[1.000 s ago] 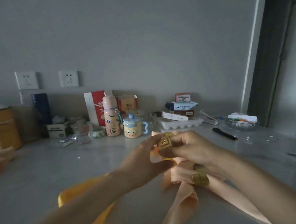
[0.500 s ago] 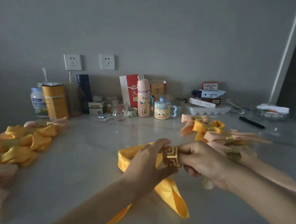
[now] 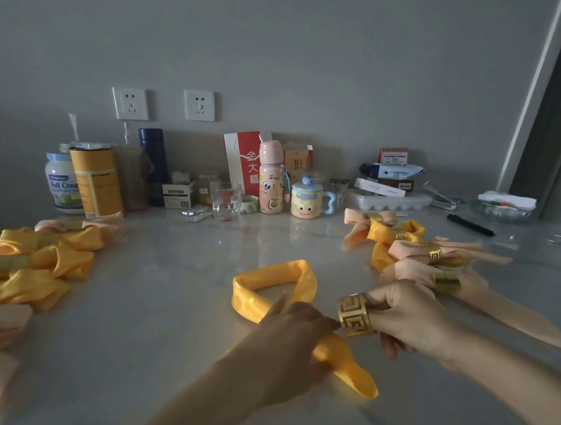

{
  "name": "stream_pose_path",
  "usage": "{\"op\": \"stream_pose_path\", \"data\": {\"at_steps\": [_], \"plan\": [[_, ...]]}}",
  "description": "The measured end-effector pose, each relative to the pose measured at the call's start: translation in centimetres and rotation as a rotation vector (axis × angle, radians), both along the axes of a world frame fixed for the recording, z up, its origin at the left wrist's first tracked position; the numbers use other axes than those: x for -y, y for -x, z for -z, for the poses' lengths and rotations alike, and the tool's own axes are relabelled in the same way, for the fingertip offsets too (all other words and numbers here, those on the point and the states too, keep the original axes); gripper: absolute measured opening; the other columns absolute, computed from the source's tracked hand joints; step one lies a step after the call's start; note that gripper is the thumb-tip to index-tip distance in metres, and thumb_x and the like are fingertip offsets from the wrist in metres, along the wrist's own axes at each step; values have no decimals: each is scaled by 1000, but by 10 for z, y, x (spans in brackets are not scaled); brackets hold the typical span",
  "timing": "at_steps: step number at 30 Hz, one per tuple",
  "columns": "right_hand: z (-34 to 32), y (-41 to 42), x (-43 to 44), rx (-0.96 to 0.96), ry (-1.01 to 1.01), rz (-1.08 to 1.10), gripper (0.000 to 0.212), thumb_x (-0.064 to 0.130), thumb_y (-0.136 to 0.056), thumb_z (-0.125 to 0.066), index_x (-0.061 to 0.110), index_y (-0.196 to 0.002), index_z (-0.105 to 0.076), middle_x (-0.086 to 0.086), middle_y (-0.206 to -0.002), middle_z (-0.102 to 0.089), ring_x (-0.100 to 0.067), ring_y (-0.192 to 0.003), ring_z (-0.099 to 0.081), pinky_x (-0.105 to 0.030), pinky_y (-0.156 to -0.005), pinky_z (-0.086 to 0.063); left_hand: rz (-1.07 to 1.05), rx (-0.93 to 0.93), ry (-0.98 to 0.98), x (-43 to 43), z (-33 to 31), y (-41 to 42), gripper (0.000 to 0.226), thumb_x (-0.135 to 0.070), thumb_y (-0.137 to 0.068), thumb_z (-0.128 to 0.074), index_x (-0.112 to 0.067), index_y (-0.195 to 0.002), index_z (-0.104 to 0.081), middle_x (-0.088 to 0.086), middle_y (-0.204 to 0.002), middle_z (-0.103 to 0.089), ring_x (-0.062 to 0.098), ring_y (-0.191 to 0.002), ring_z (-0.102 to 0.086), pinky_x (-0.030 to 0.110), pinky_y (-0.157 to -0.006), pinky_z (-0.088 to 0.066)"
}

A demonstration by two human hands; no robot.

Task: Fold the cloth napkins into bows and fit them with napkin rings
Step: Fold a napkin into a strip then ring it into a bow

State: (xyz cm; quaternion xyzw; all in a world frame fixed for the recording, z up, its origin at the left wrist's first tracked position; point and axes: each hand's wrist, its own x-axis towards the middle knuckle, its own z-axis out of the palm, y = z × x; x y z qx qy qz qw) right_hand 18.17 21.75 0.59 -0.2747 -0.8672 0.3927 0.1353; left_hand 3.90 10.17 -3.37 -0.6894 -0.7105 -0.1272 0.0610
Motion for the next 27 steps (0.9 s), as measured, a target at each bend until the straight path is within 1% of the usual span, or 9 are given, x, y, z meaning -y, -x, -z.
{"op": "stream_pose_path", "data": {"at_steps": [3, 6, 9, 12, 19, 21, 23, 25, 27], "plan": [[-2, -4, -1, 67, 6, -49, 20, 8, -92, -54, 17, -83, -69, 19, -39, -54, -3, -29, -46, -10, -34, -25, -27, 3, -27, -12, 6, 0, 40, -44, -91, -38, -28, -125, -53, -6, -121, -56, 13, -118, -44, 25, -104, -20], [9, -7, 0, 121, 14, -27, 24, 4, -89, -54, 14, -78, -72, 12, -58, -66, -9, -40, -58, -12, -34, -34, -54, 61, -93, -13, 14, 4, 35, -37, -88, -35, -25, -112, -58, -8, -113, -57, 11, -109, -46, 24, -97, -24], [27, -8, -6, 106, 31, -45, 23, 4, -87, -56, 13, -74, -73, 1, -73, -72, -32, -60, -67, -33, -43, -52, -49, 191, -209, -12, 21, 3, 38, -35, -80, -30, -25, -102, -59, -12, -103, -55, 7, -102, -44, 20, -92, -24], [37, -3, -6, 84, -43, -59, 22, 4, -85, -54, 14, -79, -73, -5, -72, -71, -32, -64, -69, -49, -54, -55, -36, 276, -245, -13, 26, 3, 37, -36, -78, -30, -28, -98, -60, -14, -98, -54, 3, -98, -42, 17, -91, -23], [47, 9, -4, 23, -158, -5, 23, -6, -78, -55, 9, -71, -72, -11, -64, -68, -20, -49, -65, -38, -46, -52, -46, 397, -241, -11, 30, 5, 36, -31, -75, -34, -26, -96, -62, -16, -92, -53, 4, -96, -43, 20, -93, -26], [50, 7, -4, -49, -133, 44, 25, -5, -78, -59, 13, -71, -73, -10, -63, -68, -17, -49, -64, -31, -43, -49, -42, 369, -225, -12, 29, 4, 47, -37, -73, -32, -28, -114, -54, -17, -106, -52, 3, -106, -41, 21, -100, -23], [51, 7, -3, -99, -117, 61, 25, -1, -78, -62, 19, -70, -74, -5, -58, -66, -7, -47, -56, -24, -43, -41, -17, 355, -209, -9, 28, 2, 66, -39, -69, -37, -29, -135, -35, -16, -126, -46, 1, -121, -33, 20, -110, -12], [49, 7, -1, -109, -107, 60, 26, 0, -79, -62, 20, -66, -73, 2, -53, -61, 1, -43, -47, -21, -43, -35, 26, 324, -191, -8, 27, 0, 72, -45, -71, -38, -29, -141, -29, -16, -136, -41, -1, -131, -26, 23, -115, 1], [45, 6, 2, -105, -87, 50, 36, -2, -79, -58, 24, -58, -70, 4, -49, -56, -1, -40, -46, -21, -40, -35, 50, 277, -198, -9, 27, -1, 71, -58, -74, -35, -31, -140, -35, -16, -137, -43, -2, -132, -26, 25, -115, 5]]}}
